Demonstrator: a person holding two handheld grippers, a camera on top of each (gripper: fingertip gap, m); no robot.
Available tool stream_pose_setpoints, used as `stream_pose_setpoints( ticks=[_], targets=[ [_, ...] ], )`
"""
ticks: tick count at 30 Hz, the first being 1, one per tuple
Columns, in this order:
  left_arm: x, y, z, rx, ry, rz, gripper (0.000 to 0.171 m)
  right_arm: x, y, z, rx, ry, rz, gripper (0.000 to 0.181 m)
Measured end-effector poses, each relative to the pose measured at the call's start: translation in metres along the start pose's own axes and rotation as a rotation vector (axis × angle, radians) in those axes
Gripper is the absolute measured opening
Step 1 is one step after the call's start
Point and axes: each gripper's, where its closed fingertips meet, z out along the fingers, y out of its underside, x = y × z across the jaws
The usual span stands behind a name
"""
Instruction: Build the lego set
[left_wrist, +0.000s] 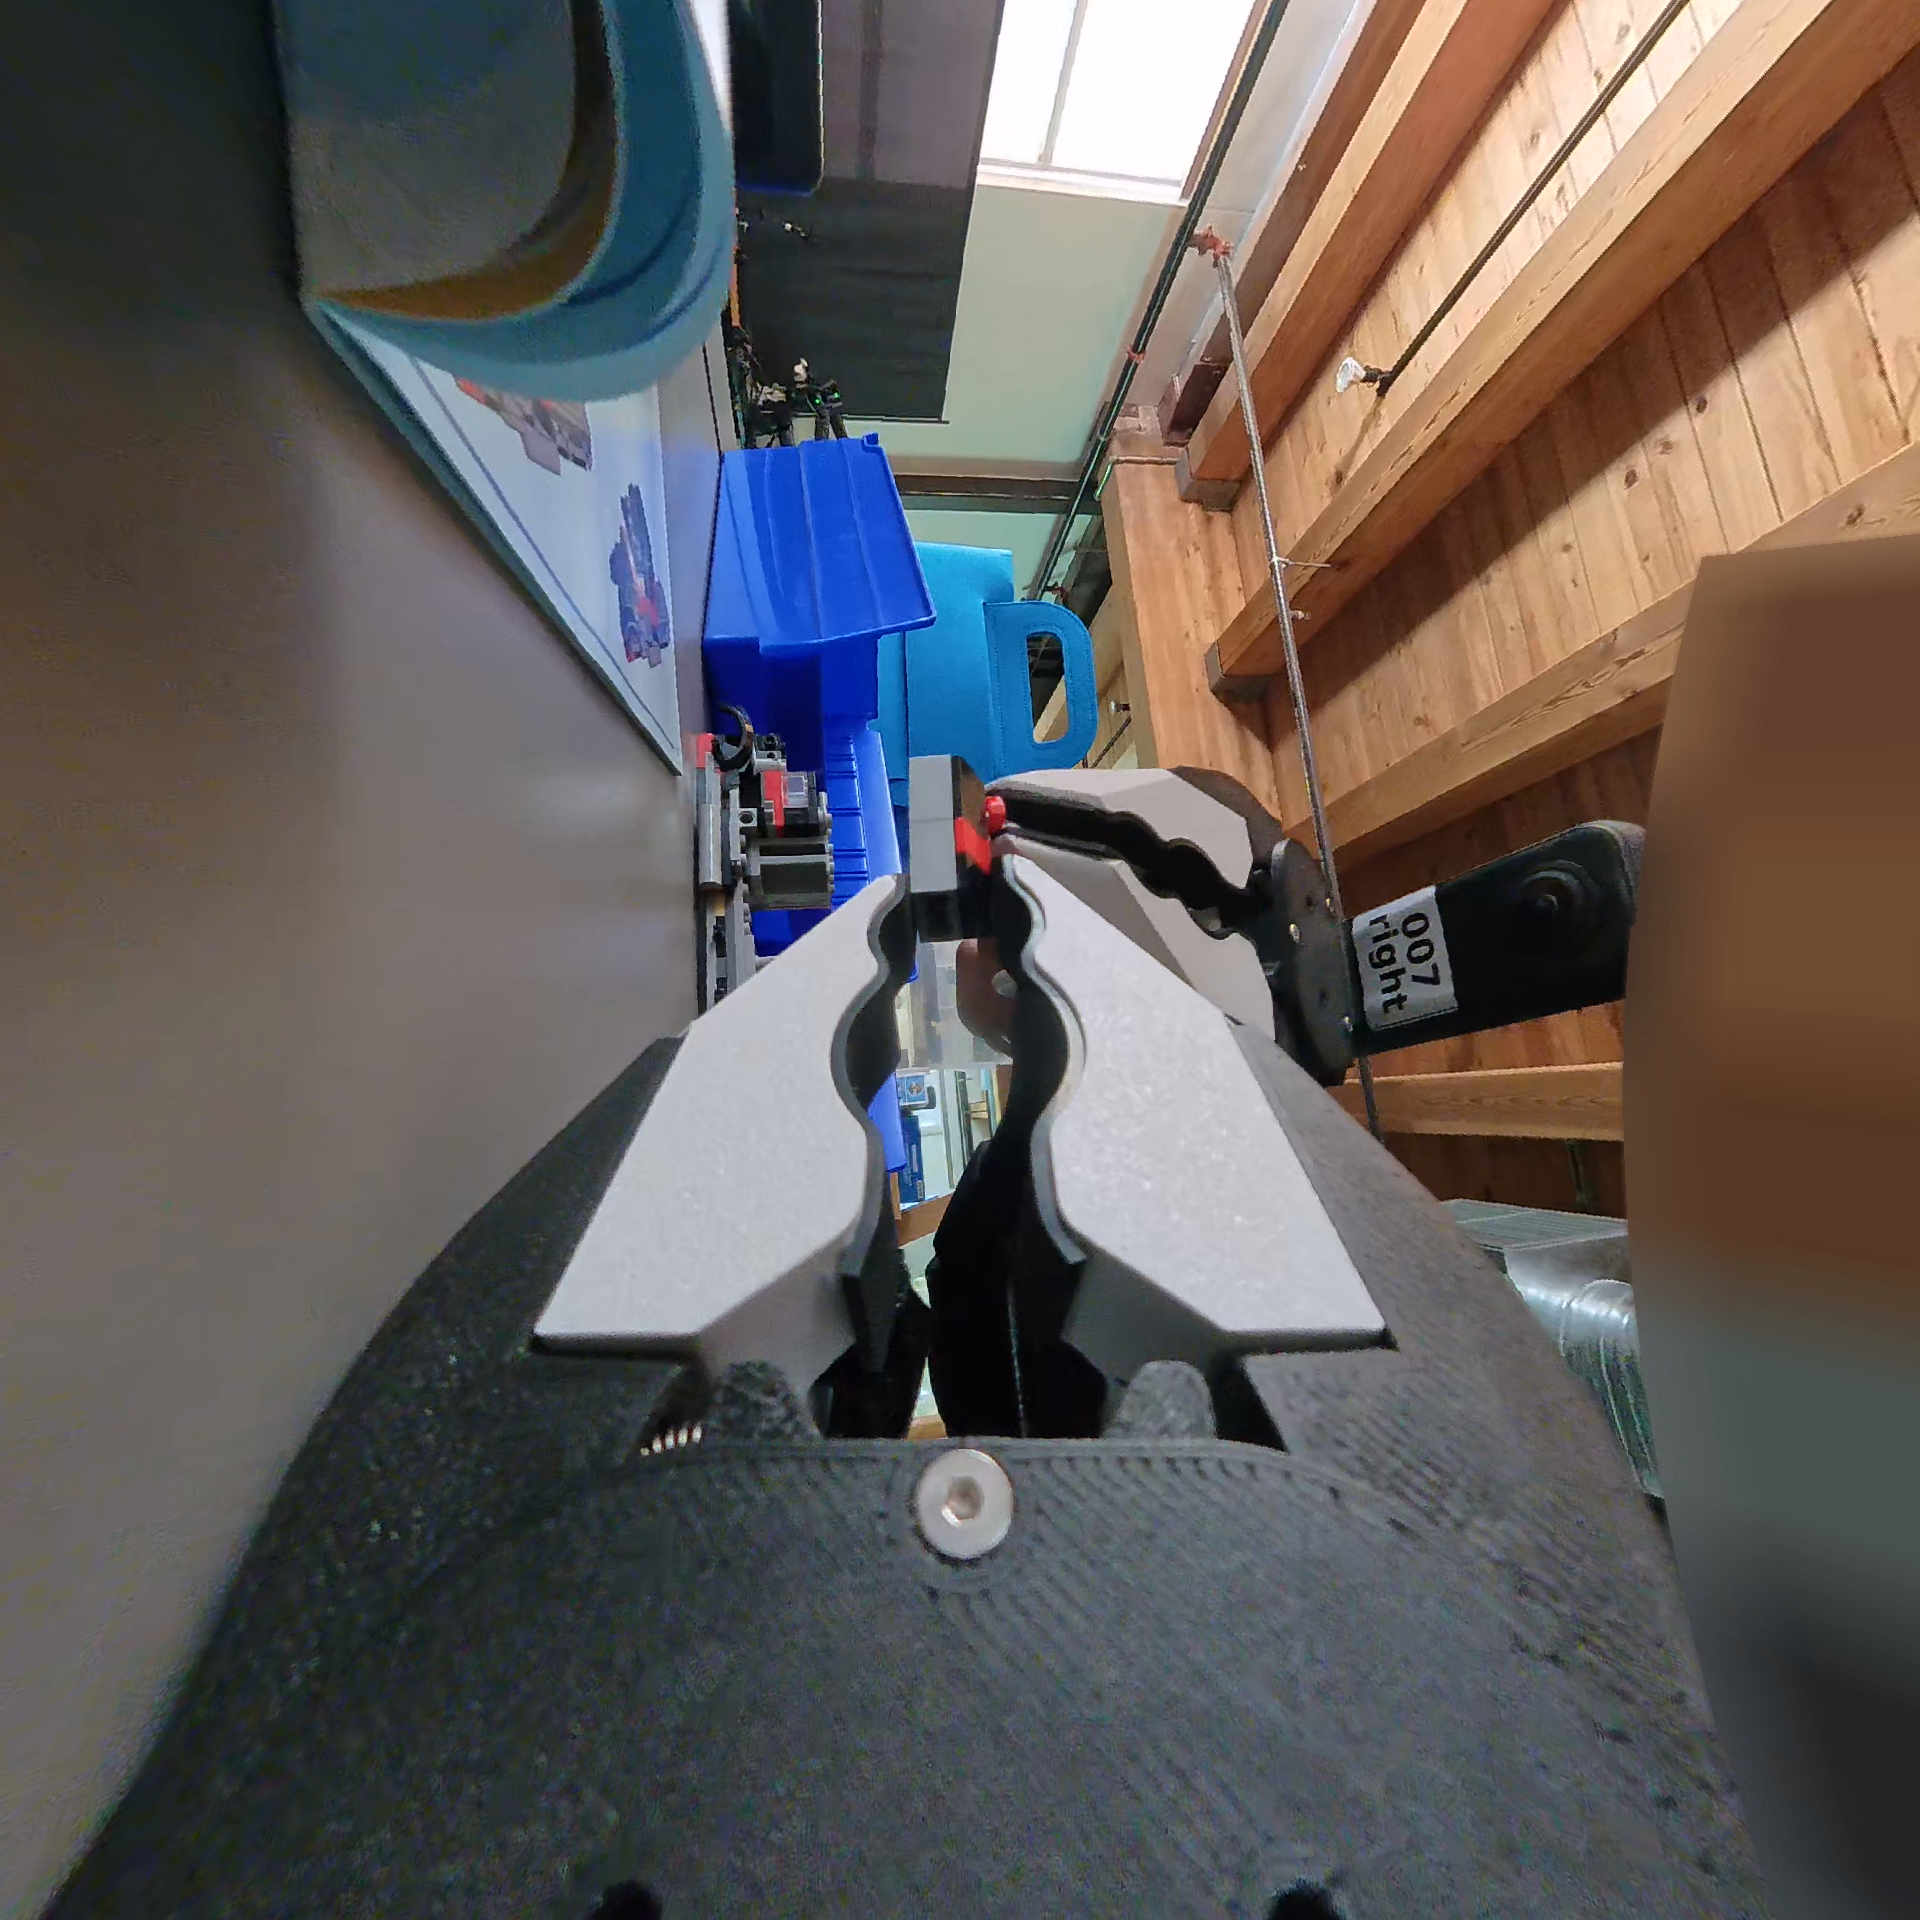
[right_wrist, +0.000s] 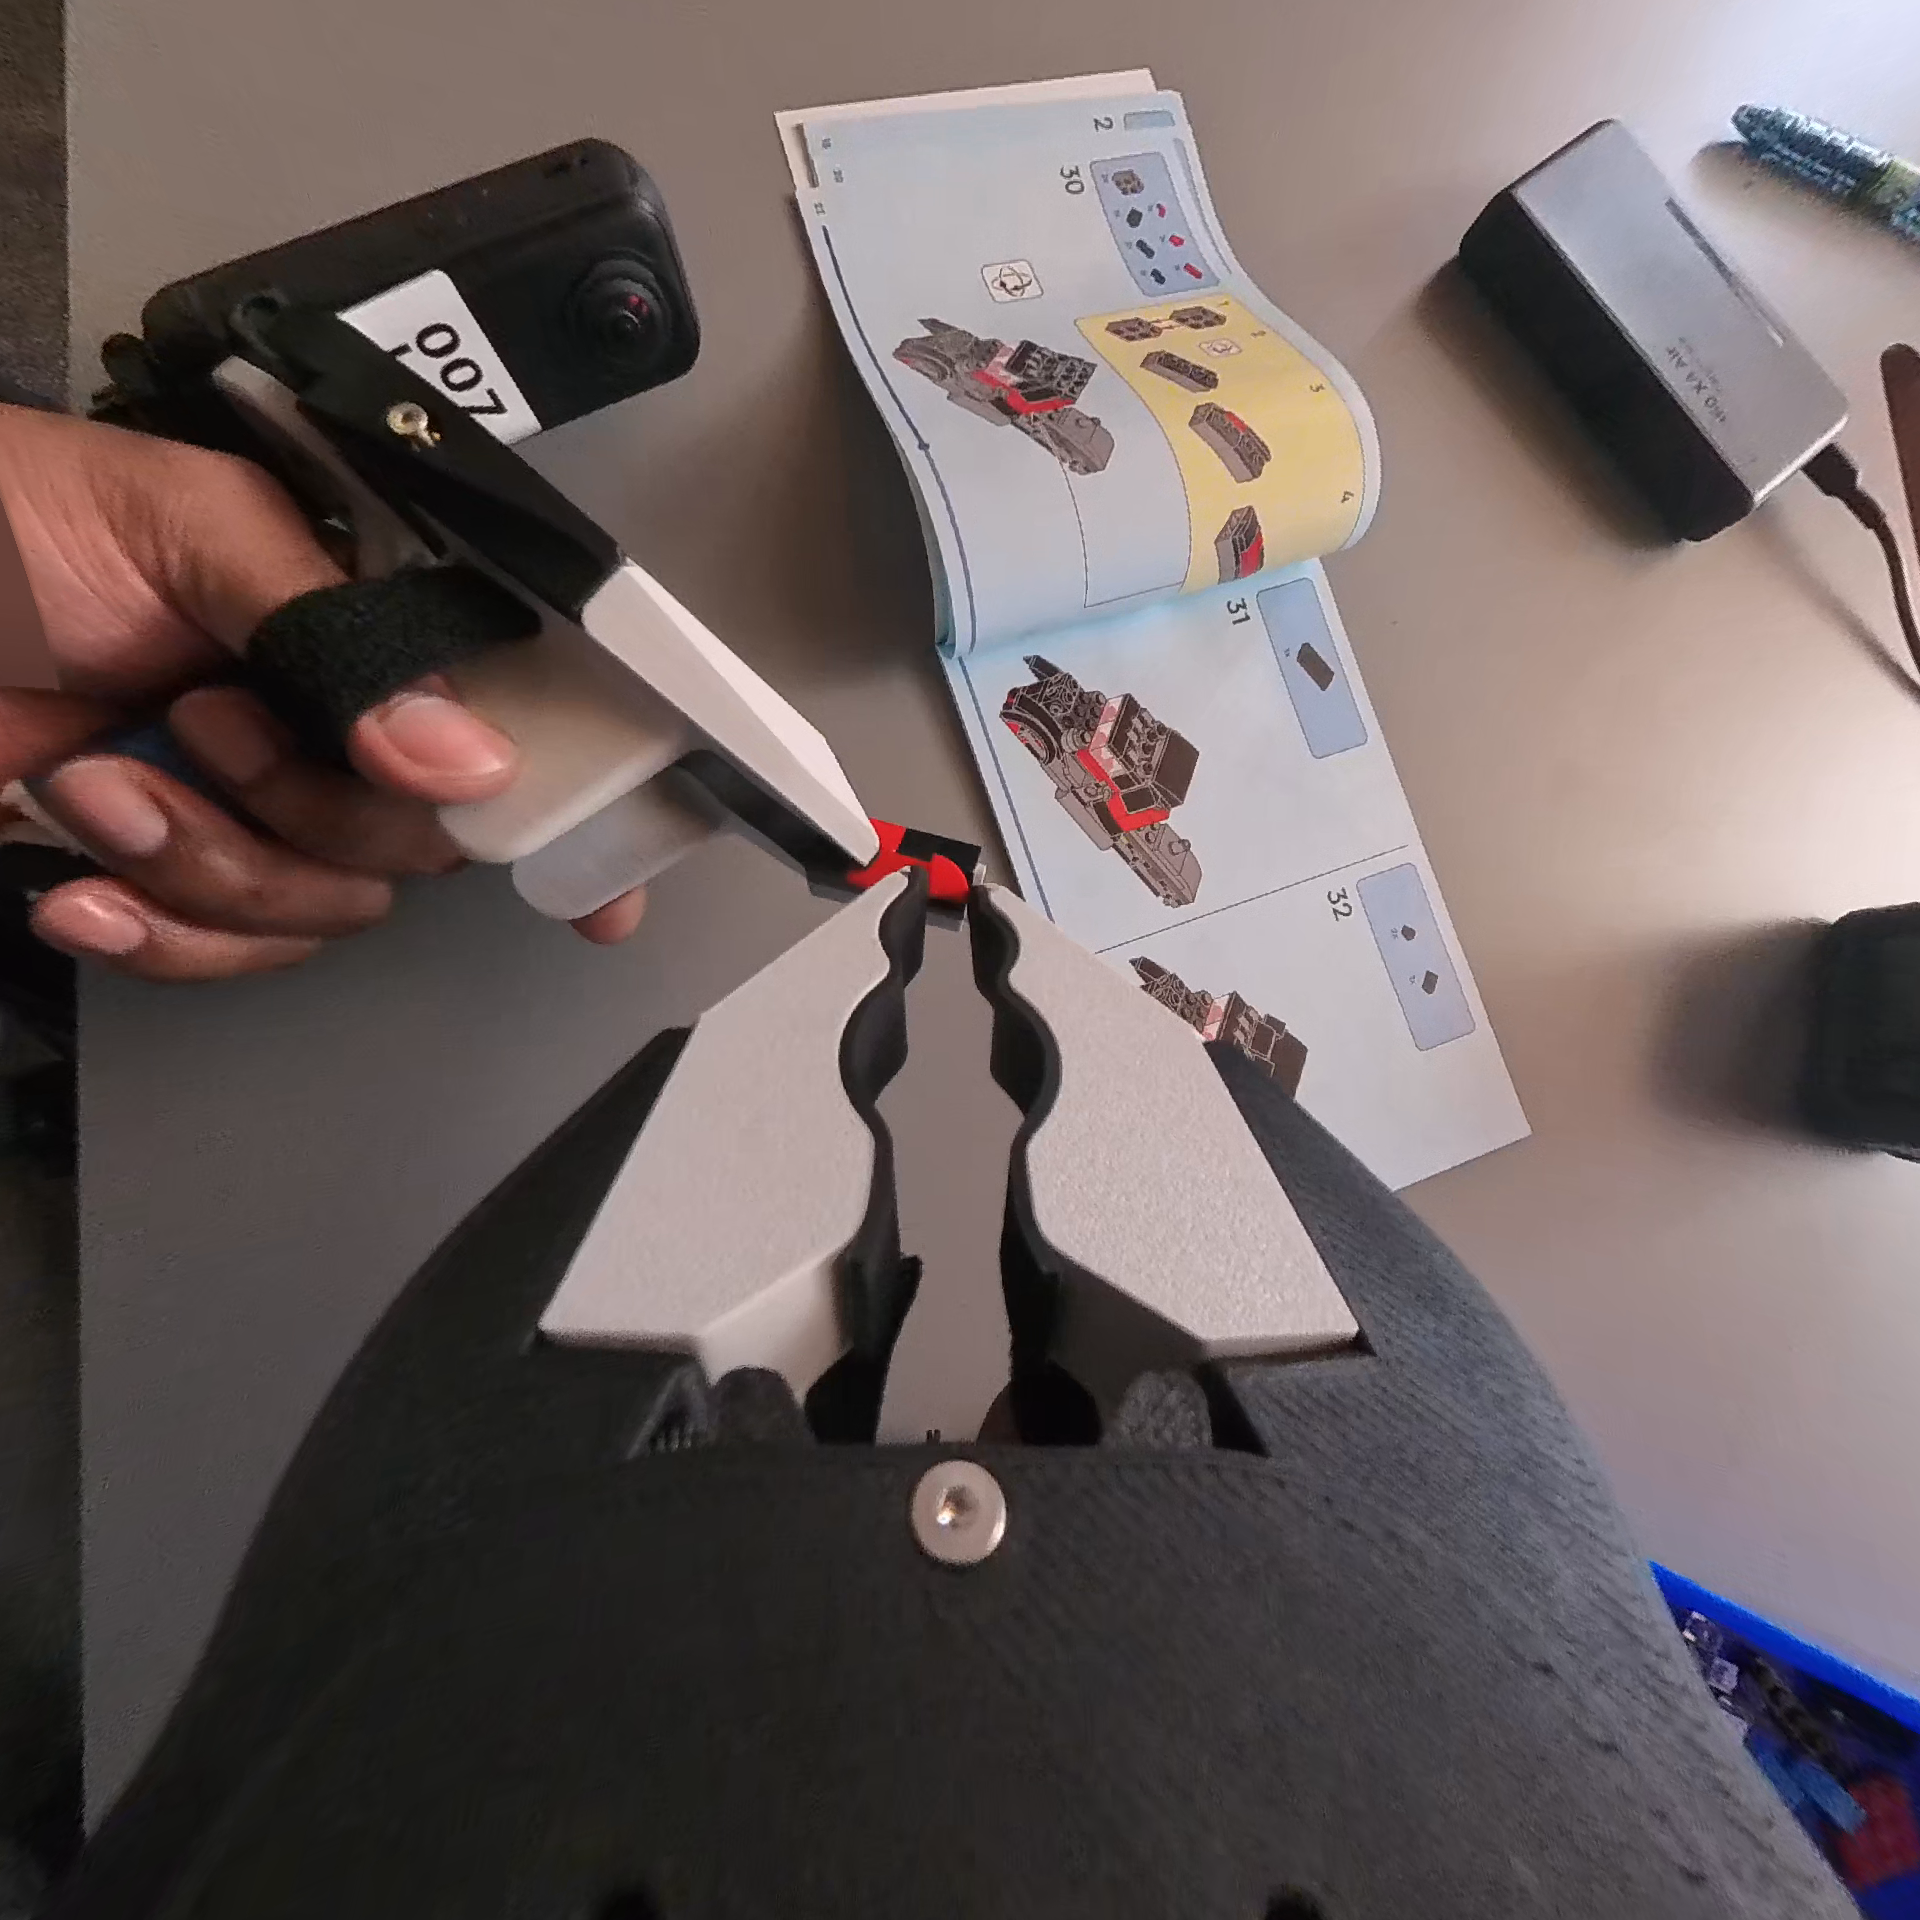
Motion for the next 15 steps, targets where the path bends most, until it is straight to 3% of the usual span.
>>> stream_pose_setpoints(
  ticks=[15],
  targets=[
    [0.0007, -0.0015, -0.0013, 0.008, 0.006, -0.006, 0.015, -0.0018, -0.0012, 0.0039, -0.017, 0.000, -0.006, 0.009]
  ],
)
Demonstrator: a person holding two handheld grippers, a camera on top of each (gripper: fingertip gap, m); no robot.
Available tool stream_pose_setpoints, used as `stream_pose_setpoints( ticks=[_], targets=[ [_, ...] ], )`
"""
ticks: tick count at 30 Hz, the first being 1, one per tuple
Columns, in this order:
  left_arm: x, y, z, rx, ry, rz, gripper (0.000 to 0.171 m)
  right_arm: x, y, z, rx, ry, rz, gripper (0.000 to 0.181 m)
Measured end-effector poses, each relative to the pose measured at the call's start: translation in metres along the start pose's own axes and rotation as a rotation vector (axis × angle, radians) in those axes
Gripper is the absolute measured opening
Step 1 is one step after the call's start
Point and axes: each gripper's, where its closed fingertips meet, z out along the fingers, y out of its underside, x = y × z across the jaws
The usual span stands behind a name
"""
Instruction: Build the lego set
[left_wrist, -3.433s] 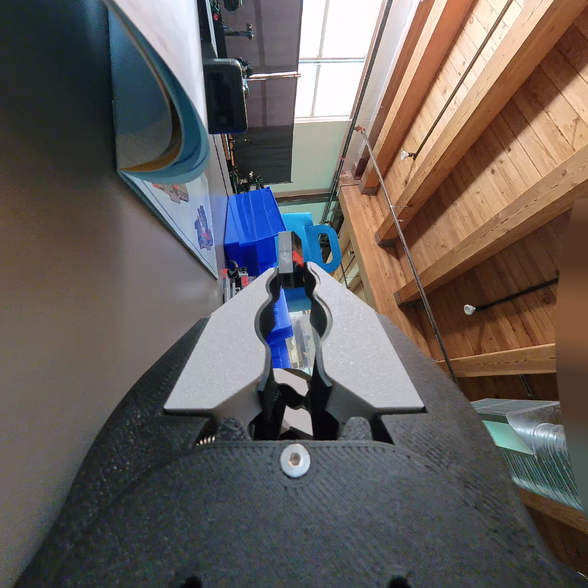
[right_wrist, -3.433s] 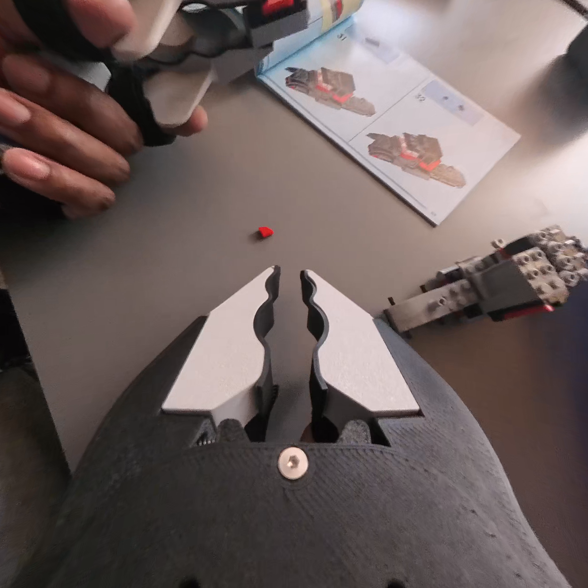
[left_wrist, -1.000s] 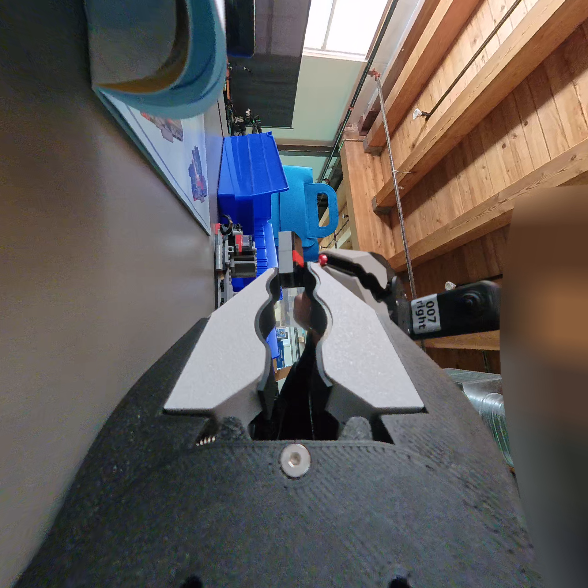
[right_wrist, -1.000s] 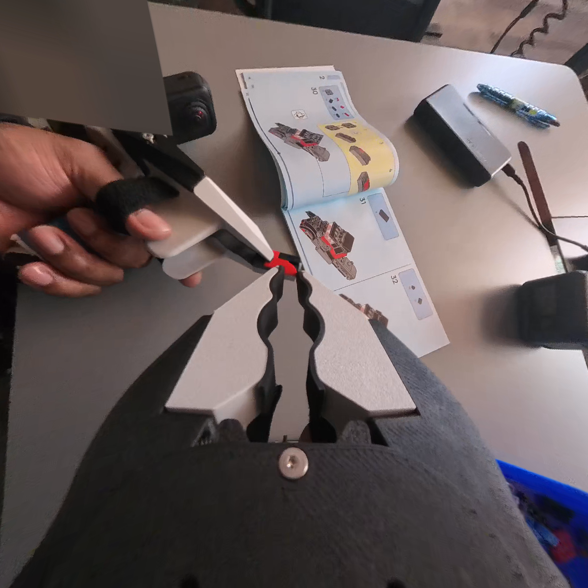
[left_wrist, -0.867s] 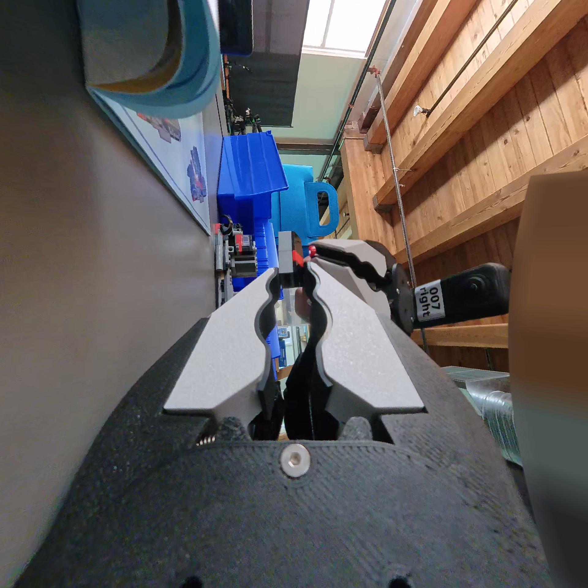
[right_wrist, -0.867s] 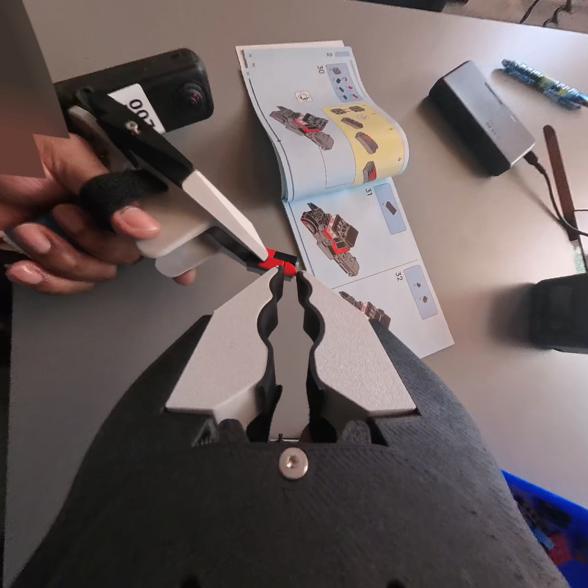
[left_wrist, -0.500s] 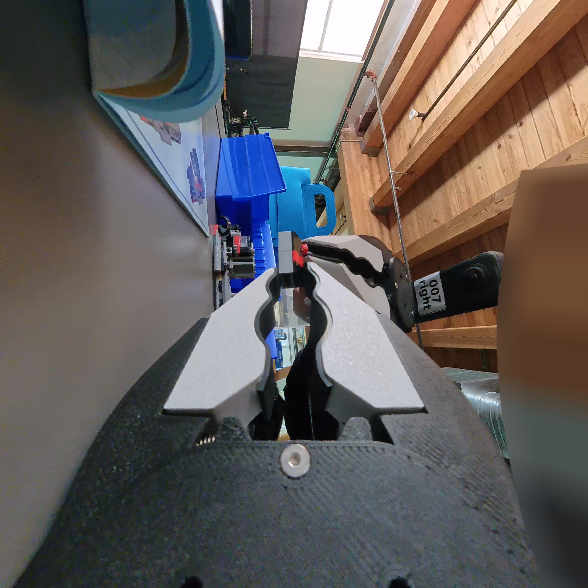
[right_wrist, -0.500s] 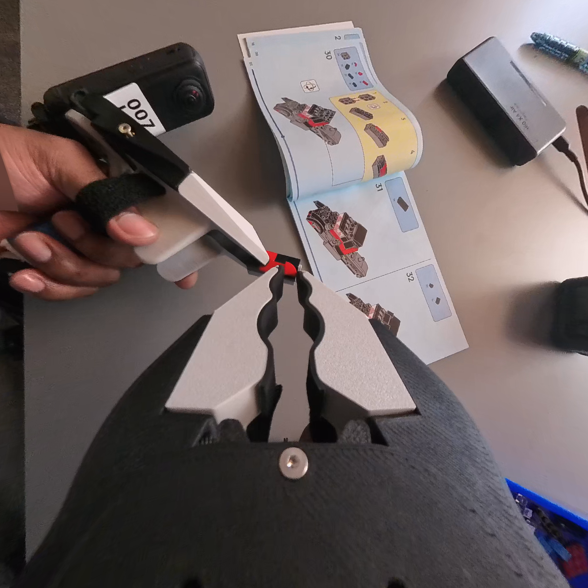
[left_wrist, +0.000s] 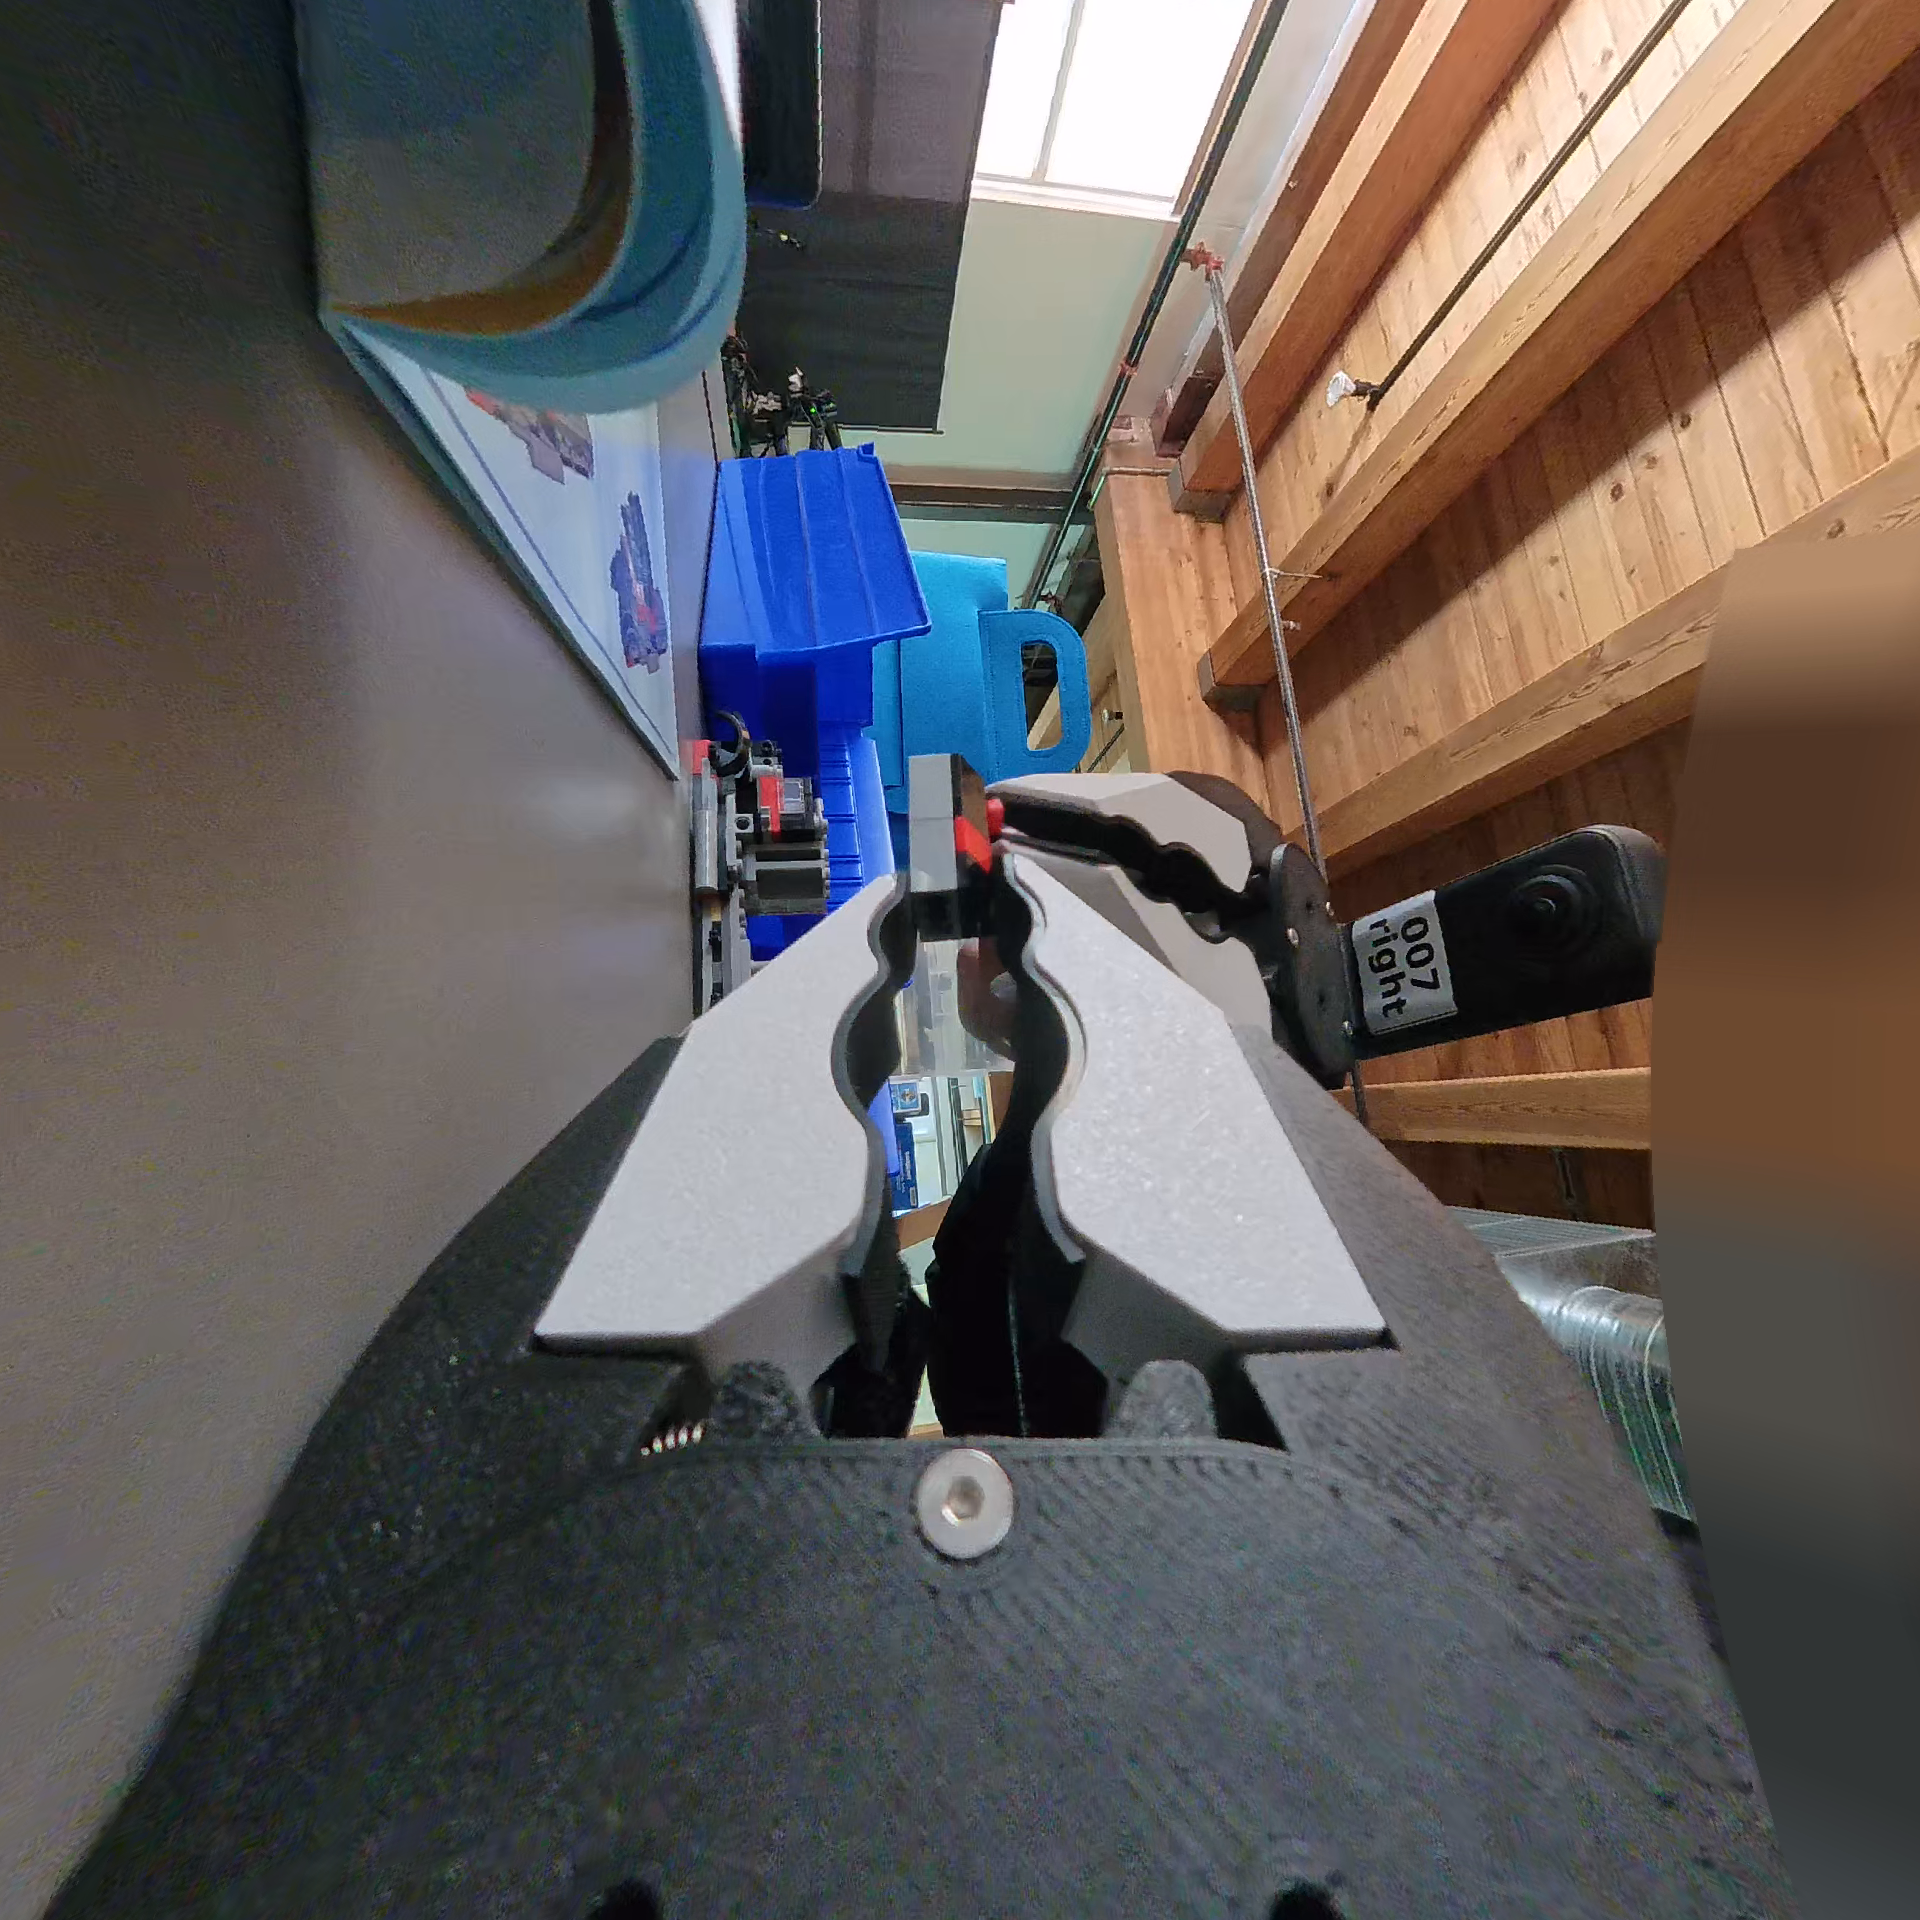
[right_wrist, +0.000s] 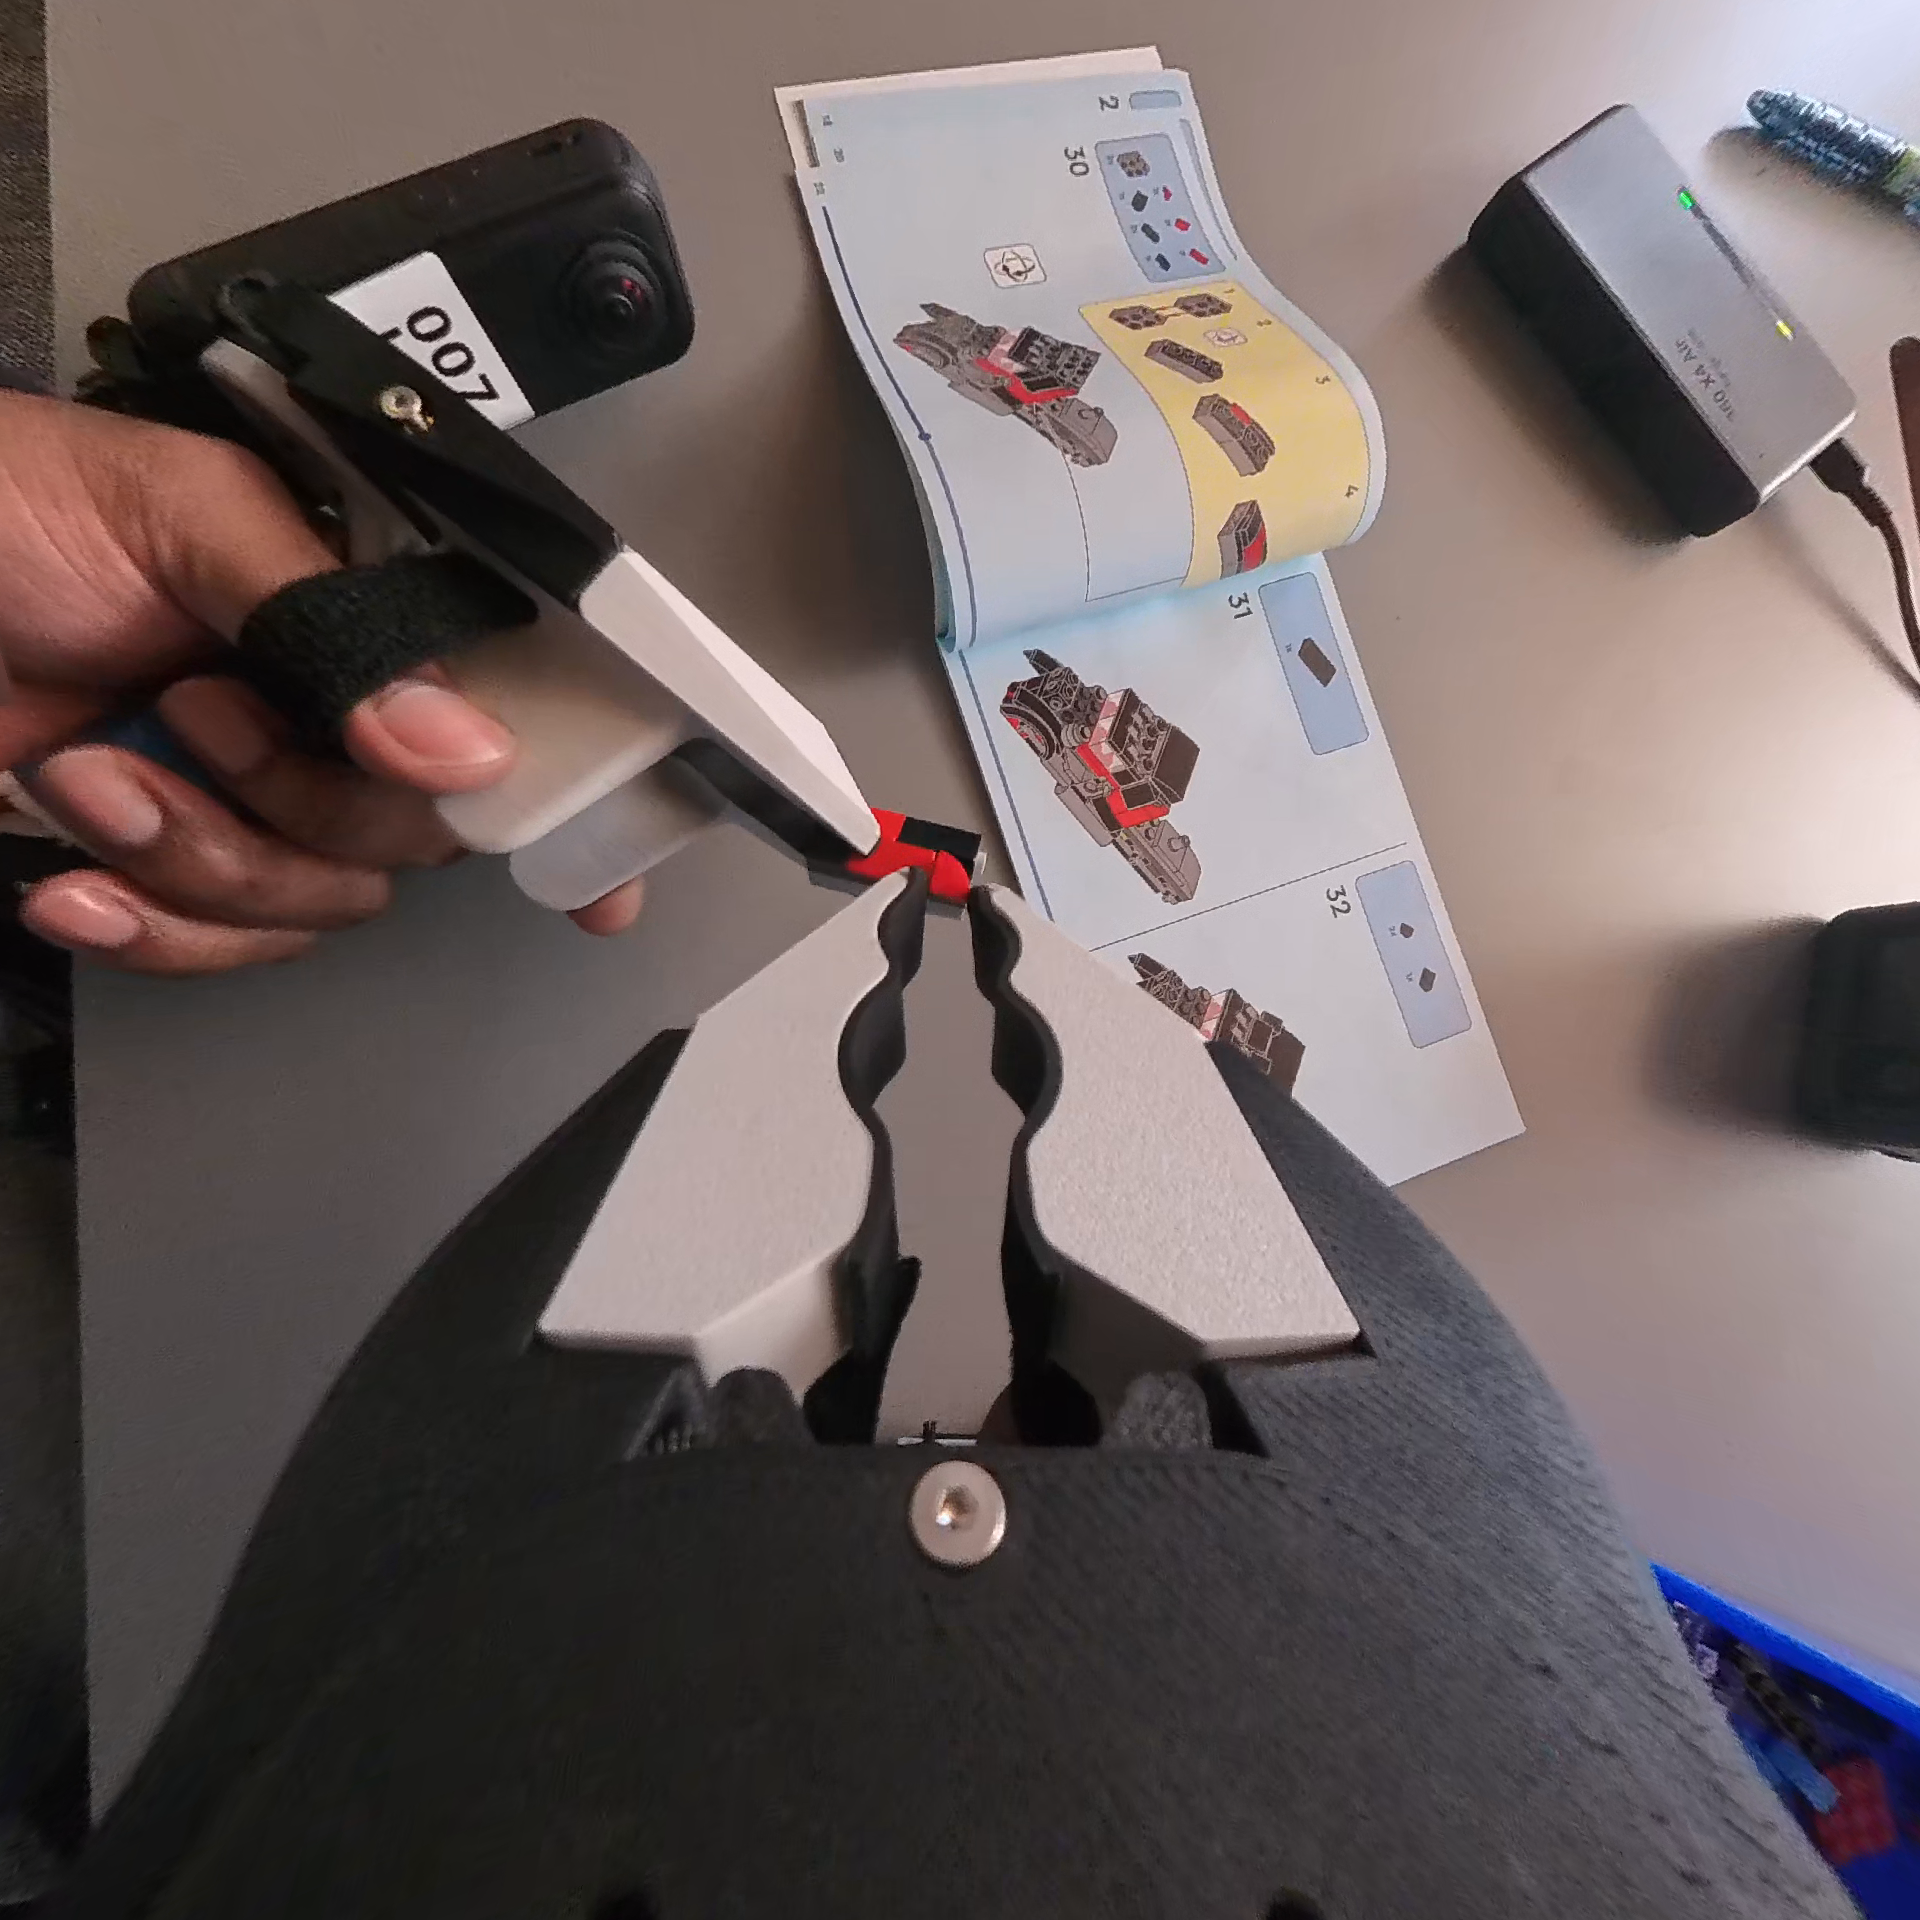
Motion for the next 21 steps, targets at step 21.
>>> stream_pose_setpoints(
  ticks=[21],
  targets=[
    [0.0014, -0.0004, -0.0013, 0.003, 0.008, -0.005, 0.015, -0.0006, -0.0020, 0.0066, 0.007, -0.004, -0.005, 0.011]
  ],
)
